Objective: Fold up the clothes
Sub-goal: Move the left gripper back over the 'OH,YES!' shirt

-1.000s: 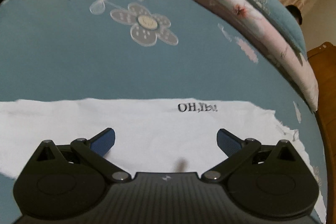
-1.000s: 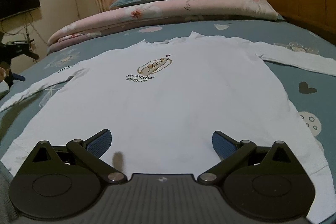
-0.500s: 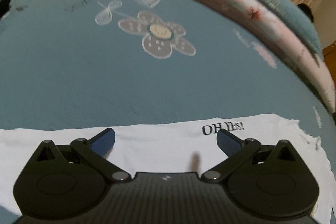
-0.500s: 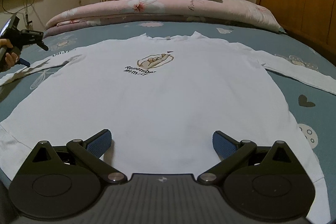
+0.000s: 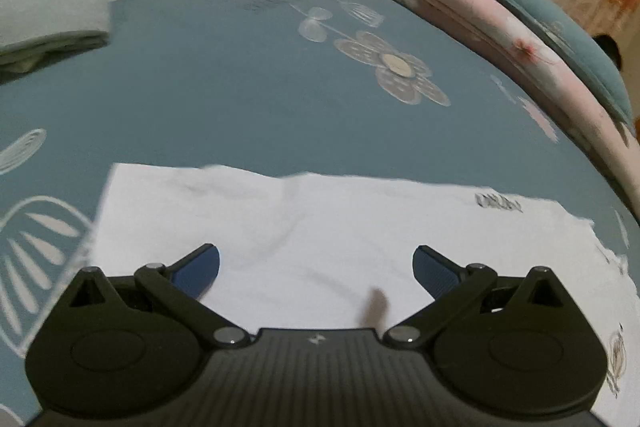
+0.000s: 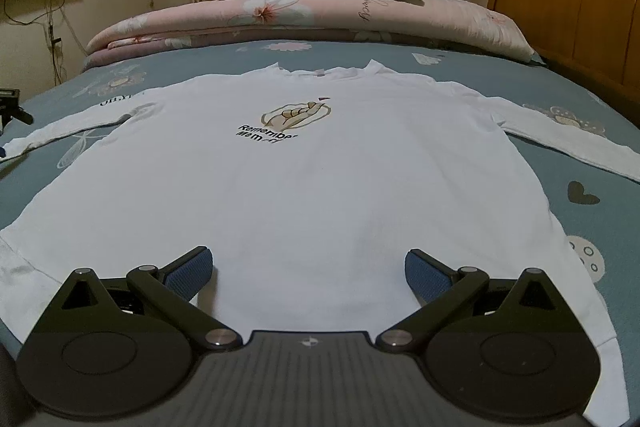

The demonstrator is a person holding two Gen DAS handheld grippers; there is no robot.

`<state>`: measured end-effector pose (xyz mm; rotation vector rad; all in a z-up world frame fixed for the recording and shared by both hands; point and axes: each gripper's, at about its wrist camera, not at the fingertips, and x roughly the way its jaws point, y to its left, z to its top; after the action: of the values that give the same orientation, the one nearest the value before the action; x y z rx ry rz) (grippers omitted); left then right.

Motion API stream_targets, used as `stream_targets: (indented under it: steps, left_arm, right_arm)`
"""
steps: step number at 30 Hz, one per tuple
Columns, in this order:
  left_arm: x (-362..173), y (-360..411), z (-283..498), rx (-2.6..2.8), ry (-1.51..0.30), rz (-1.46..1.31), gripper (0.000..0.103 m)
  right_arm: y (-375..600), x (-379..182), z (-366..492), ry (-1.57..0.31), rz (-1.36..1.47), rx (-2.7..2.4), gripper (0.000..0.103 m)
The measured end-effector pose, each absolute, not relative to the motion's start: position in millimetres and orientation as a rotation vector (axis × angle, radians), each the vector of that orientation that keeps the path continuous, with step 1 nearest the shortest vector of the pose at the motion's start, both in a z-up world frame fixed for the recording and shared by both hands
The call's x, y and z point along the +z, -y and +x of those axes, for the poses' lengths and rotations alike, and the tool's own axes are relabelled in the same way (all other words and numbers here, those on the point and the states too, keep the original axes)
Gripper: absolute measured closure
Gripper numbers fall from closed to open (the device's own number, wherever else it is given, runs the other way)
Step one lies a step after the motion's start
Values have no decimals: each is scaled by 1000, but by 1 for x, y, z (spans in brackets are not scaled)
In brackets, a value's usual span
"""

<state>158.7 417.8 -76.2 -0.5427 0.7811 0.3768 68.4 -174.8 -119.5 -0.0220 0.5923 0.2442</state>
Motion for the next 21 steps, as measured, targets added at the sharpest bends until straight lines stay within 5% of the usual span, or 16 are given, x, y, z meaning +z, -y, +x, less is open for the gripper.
stream_targets:
  steps: [21]
  left_arm:
    - [-67,-437,166,327,-782,-510,1]
  right_arm:
    - [172,-121,69,-592,-48,236,0]
